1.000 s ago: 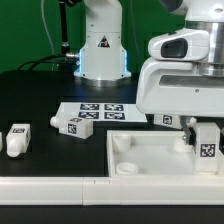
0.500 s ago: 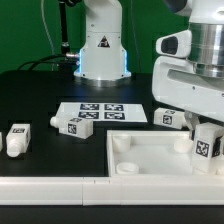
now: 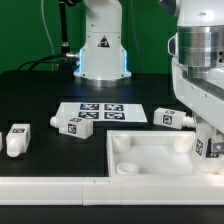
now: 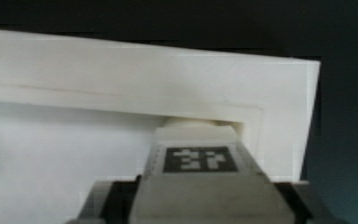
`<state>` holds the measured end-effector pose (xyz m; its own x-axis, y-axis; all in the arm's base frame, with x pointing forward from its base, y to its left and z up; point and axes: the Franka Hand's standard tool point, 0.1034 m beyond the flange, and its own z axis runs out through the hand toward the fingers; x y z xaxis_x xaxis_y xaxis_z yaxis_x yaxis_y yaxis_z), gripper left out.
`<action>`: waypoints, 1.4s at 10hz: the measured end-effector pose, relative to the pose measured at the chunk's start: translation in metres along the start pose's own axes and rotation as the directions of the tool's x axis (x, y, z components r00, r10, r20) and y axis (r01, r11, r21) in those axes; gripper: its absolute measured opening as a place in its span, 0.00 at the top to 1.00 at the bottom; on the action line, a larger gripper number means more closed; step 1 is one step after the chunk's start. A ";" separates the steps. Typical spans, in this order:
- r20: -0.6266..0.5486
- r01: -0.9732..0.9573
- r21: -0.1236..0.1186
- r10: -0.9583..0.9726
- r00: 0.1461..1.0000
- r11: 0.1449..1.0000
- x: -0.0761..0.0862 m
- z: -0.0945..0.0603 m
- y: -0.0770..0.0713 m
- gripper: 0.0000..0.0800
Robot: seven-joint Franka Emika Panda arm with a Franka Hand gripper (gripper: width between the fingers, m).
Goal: Assemble one leg
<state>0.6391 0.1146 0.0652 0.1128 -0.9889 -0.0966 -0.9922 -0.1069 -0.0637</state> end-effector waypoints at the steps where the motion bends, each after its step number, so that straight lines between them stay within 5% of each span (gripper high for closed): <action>1: -0.003 0.078 -0.002 -0.078 0.997 0.997 0.000 0.000 0.000 0.62; 3: -0.003 0.405 -0.002 -0.405 0.914 0.914 0.003 0.000 0.000 0.24; 4: 0.000 0.555 -0.011 -0.556 0.831 0.831 0.001 0.001 0.002 0.20; 8: 0.006 0.786 -0.016 -0.786 0.618 0.618 0.000 0.002 0.003 0.19; 11: 0.003 0.992 -0.070 -0.994 0.110 0.109 0.010 -0.004 -0.003 0.19; 14: 0.000 0.985 -0.070 -0.987 0.158 0.158 0.011 -0.004 -0.003 0.23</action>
Offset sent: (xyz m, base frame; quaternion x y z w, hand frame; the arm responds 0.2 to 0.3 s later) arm 0.0021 0.0235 -0.0018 0.0026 -0.0697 -0.4436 0.8935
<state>0.6430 0.1041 0.0678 0.9976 -0.0511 0.0477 -0.0494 -0.9981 -0.0358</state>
